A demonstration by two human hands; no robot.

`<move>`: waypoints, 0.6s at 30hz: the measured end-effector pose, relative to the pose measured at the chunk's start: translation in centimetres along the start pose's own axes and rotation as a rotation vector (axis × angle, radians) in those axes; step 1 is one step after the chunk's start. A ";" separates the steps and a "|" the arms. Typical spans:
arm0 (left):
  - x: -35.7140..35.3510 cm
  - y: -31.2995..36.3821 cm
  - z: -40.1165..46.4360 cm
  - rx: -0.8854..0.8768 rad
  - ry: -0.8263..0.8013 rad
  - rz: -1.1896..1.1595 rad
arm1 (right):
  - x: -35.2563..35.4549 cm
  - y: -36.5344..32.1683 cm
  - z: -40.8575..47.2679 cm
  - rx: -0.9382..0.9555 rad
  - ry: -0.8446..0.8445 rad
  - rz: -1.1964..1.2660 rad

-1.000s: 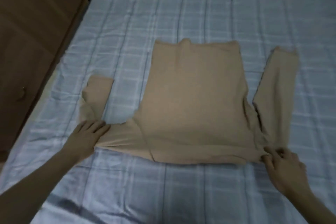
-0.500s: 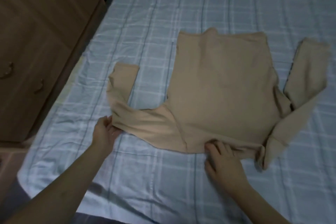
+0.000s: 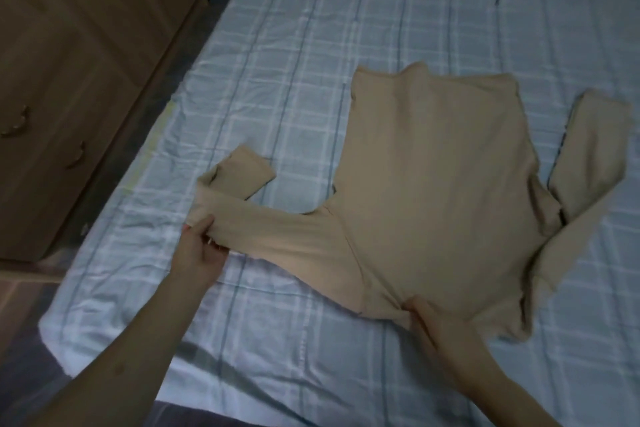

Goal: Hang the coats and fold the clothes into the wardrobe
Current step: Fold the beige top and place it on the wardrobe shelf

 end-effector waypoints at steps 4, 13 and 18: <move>0.9 -0.9 -0.2 -0.037 -0.002 -0.101 | 0.1 3.1 0.1 0.054 0.246 -0.177; -3.0 -0.8 -3.3 -0.195 -0.125 -0.231 | 7.4 13.4 -3.0 -0.570 0.213 -0.308; -12.1 -6.2 -7.7 -0.692 -0.336 0.460 | 8.5 15.1 -4.9 -0.748 0.082 -0.244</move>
Point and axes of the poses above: each hand's wrist, its own z-axis towards the middle knuckle, its own x-axis out of the back of the hand, y = z × x, the point moved 1 cm from there along z, towards the middle knuckle, and after that the axes turned 7 degrees about y, right-handed, at the moved point
